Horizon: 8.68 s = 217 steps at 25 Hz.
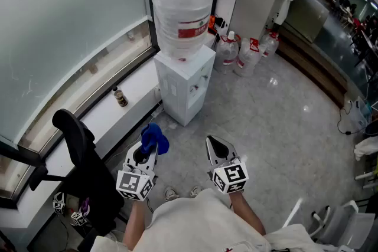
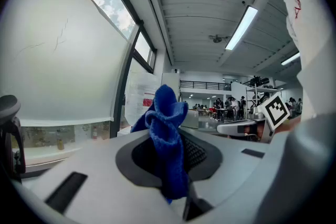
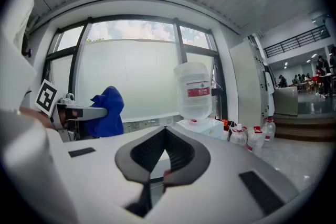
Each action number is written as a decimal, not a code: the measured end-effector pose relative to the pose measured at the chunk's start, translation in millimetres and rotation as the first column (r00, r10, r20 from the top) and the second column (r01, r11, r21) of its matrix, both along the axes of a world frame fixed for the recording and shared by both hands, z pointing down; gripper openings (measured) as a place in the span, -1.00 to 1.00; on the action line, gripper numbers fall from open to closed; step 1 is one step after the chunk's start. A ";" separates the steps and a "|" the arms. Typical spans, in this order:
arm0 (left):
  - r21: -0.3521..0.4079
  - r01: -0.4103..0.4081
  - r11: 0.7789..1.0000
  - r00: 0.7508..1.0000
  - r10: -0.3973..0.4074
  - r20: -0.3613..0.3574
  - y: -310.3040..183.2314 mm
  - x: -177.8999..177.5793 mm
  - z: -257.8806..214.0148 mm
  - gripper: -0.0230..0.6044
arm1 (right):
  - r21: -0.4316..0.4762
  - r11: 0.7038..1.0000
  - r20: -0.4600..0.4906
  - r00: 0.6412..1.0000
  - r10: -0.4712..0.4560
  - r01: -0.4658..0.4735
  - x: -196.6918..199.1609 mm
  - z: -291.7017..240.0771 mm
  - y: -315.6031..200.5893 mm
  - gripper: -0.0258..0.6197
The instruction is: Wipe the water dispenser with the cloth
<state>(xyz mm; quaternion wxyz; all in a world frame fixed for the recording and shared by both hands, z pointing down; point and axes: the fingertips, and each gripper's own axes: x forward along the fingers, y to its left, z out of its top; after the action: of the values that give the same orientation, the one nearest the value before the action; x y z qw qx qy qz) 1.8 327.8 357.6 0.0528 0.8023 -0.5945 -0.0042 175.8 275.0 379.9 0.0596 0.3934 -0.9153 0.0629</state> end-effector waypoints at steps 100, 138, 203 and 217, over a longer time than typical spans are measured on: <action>-0.223 -0.064 0.973 0.998 0.060 -0.025 -465.9 -204.3 141.8 -0.68 | -0.212 0.975 -0.151 0.988 0.028 -0.060 -174.8 115.1 -405.5 -0.87; -0.286 -0.234 0.929 0.966 0.256 0.041 -480.6 -120.6 187.4 -0.68 | -0.219 0.962 -0.154 0.979 0.133 -0.165 -105.7 104.2 -384.3 -0.87; -0.333 -0.226 0.915 0.959 0.268 0.086 -454.7 -105.0 234.2 -0.68 | -0.169 0.971 -0.158 0.977 0.146 -0.172 -78.9 83.6 -343.7 -0.87; -0.324 -0.410 0.852 0.895 0.444 0.034 -397.3 5.2 230.6 -0.68 | -0.173 0.968 -0.149 0.976 0.158 -0.183 -61.2 85.9 -337.5 -0.87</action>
<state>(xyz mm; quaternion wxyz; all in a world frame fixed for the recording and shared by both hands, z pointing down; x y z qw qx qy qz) 7.0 -69.5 588.2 0.1450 0.8951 -0.3963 0.1439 114.6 -62.5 465.8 0.1516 0.4670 -0.8620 0.1263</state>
